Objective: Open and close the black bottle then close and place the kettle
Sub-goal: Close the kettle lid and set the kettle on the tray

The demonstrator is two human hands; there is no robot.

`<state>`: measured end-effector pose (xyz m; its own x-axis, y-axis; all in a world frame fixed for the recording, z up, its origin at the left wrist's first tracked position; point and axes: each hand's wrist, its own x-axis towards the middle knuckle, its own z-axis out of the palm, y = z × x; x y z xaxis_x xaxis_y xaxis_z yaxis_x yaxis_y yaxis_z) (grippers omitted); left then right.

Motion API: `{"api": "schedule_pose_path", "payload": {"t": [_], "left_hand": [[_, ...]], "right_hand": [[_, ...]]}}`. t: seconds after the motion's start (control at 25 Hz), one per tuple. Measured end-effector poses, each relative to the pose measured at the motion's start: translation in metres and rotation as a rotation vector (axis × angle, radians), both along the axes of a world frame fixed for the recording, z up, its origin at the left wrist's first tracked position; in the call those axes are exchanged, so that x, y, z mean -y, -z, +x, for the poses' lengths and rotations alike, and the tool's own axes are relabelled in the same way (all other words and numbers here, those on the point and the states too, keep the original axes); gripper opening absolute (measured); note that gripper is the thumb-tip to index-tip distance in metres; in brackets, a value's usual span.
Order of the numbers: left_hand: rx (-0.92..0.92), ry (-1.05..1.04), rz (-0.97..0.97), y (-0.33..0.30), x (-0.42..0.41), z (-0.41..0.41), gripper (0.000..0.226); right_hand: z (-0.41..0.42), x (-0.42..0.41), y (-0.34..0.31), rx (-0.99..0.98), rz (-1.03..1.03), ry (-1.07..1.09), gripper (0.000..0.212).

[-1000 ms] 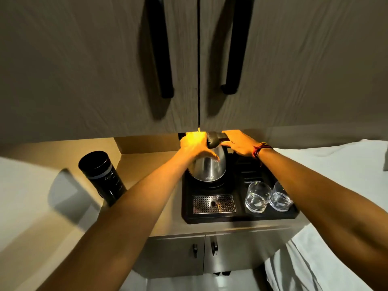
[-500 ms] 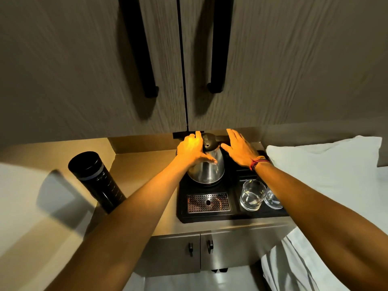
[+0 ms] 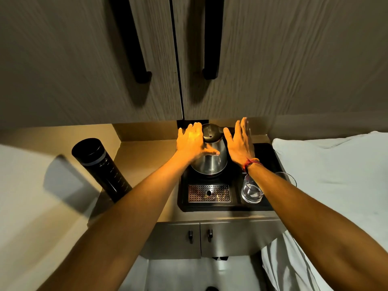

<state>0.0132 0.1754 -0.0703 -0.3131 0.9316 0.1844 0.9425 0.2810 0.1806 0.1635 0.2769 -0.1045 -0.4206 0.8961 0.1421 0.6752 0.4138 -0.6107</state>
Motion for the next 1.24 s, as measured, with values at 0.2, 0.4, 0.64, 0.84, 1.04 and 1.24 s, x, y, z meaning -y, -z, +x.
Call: {"api": "schedule_pose_path", "payload": {"t": [0.2, 0.4, 0.64, 0.84, 1.04, 1.24], "left_hand": [[0.019, -0.041, -0.071, -0.004, -0.003, 0.006, 0.119], [0.042, -0.11, -0.163, -0.018, 0.007, 0.025, 0.132], [0.02, -0.148, -0.106, -0.007, 0.015, 0.036, 0.119], [-0.018, -0.138, -0.11, -0.004, 0.021, 0.037, 0.107], [-0.022, -0.117, -0.117, -0.004, 0.023, 0.031, 0.099], [-0.014, -0.098, -0.155, -0.009, 0.025, 0.032, 0.099]], "right_hand": [[-0.002, -0.005, -0.001, 0.161, 0.204, -0.008, 0.085], [0.007, 0.026, -0.015, 0.154, 0.104, -0.017, 0.086], [0.036, 0.049, -0.01, 0.287, 0.162, -0.025, 0.088], [0.049, 0.048, -0.022, 0.366, 0.166, -0.017, 0.095], [0.035, 0.046, -0.023, 0.311, 0.043, -0.096, 0.104], [0.03, 0.037, -0.042, 0.271, -0.056, -0.082, 0.095]]}}
